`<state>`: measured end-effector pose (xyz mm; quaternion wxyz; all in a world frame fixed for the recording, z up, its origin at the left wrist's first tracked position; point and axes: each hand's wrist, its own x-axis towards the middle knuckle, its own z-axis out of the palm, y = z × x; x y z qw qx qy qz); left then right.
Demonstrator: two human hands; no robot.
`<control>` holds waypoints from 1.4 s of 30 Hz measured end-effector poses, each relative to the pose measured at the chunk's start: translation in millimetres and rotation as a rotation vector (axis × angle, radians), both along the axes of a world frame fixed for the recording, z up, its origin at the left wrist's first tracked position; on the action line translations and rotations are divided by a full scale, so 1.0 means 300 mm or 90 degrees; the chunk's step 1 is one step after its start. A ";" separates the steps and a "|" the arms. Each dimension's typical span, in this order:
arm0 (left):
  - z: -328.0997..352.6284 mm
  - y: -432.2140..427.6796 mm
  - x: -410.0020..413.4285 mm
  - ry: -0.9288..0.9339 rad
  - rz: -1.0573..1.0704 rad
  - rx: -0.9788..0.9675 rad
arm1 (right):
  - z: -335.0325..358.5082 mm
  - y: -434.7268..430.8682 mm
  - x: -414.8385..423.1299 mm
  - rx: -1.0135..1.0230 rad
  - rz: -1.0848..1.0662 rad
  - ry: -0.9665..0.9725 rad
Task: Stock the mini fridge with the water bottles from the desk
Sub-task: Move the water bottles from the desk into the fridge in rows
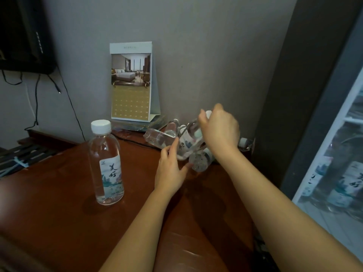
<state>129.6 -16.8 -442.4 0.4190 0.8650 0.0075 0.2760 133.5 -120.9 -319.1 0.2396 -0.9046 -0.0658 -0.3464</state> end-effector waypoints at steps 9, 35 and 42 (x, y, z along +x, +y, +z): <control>0.009 0.000 -0.012 0.059 -0.176 -0.236 | 0.009 0.029 -0.002 -0.104 0.010 0.014; 0.038 -0.048 -0.141 0.250 -0.421 -0.131 | -0.166 -0.117 -0.208 0.246 0.232 0.148; 0.059 -0.062 -0.386 0.261 -0.404 -0.094 | -0.199 -0.192 -0.459 0.282 0.370 0.261</control>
